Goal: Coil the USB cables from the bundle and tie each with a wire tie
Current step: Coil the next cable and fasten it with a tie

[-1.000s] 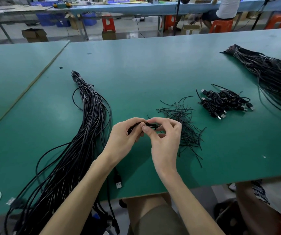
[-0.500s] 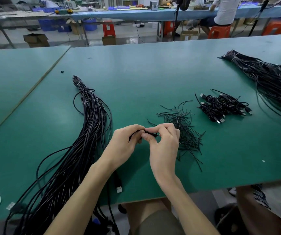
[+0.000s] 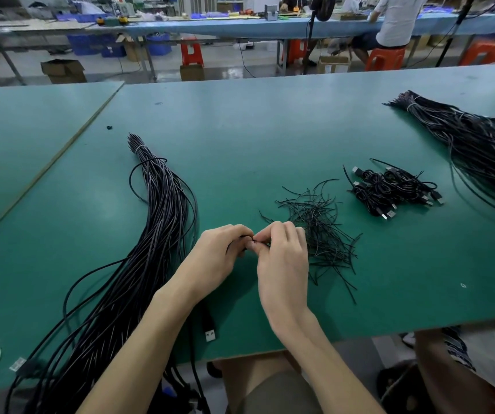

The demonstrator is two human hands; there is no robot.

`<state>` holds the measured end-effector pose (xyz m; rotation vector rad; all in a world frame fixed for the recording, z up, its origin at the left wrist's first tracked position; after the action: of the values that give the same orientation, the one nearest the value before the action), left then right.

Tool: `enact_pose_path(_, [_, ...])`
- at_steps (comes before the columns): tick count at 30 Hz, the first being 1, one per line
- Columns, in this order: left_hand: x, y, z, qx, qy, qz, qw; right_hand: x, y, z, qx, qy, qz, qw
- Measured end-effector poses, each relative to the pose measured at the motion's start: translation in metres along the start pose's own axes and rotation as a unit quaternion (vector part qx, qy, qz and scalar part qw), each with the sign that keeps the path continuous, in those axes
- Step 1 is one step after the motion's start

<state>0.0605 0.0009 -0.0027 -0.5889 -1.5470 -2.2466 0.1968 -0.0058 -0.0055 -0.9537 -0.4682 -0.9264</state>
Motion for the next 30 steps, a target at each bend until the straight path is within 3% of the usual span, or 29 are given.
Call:
enact_pose_path(4, [0.0,0.002,-0.001,0.005,0.008,0.0,1.0,0.0,-0.004,-0.001,0.036,0.028,-0.037,0.998])
enact_pose_path(9, [-0.001,0.004,-0.001,0.024,0.005,-0.008,1.0,-0.002,-0.004,-0.003,0.064,-0.001,-0.074,0.995])
enact_pose_path(14, [-0.004,0.006,-0.001,0.019,-0.011,-0.043,0.999,-0.004,0.004,-0.001,-0.02,-0.061,0.019,0.998])
enact_pose_path(23, [-0.01,0.004,-0.005,-0.016,-0.058,-0.033,0.998,0.001,0.014,0.003,-0.113,-0.079,0.121,0.983])
enact_pose_path(30, [-0.007,0.006,-0.004,-0.064,-0.034,0.043,0.996,-0.002,0.013,0.003,-0.119,-0.098,0.154,0.976])
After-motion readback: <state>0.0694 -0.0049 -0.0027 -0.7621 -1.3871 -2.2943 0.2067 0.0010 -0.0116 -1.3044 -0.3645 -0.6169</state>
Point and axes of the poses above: each hand's wrist, its own z-axis towards the middle knuckle, its own x-axis out of the back of the hand, y = z × x, the point moved 2 cm from there along z, towards the middle knuckle, and after that the axes turned 15 degrees about -z, right-handed, at the moved point
